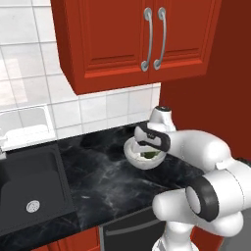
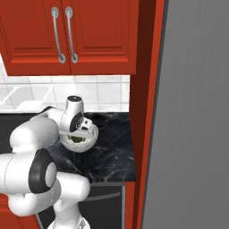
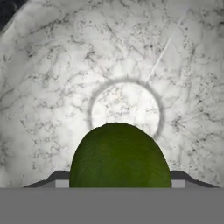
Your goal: Take the fish, mushroom, and lime from the freezer and place them in the bowl on the counter.
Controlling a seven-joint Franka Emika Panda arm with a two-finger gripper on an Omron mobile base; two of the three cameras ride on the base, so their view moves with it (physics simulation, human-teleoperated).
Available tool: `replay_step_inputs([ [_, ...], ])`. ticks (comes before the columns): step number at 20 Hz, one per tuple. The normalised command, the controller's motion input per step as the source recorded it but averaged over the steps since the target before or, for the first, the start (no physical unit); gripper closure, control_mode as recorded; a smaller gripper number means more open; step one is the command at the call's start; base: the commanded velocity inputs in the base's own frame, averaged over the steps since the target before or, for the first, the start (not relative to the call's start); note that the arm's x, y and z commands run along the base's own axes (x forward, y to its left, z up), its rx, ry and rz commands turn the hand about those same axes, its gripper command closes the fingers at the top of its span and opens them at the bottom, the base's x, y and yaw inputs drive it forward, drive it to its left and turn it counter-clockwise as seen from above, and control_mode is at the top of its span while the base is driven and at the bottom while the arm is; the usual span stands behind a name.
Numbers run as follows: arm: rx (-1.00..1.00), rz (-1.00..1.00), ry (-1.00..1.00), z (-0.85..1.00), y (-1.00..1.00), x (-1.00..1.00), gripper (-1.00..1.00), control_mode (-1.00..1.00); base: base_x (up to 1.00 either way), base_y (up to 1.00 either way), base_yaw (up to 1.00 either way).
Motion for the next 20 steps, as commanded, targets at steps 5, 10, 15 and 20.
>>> replay_step_inputs([
  [5,0.0,0.0,0.04,-0.2,0.0,0.15,1.0,-1.0,0.0,0.0,0.0],
  [10,0.0,0.0,0.05,-0.18,0.01,0.23,1.0,-1.0,0.0,0.0,0.0],
  [15,0.0,0.0,0.05,-0.19,0.04,0.27,1.0,-1.0,0.0,0.0,0.0],
  [20,-0.01,0.0,0.01,-0.11,0.15,0.06,-1.0,-1.0,0.0,0.0,0.0],
])
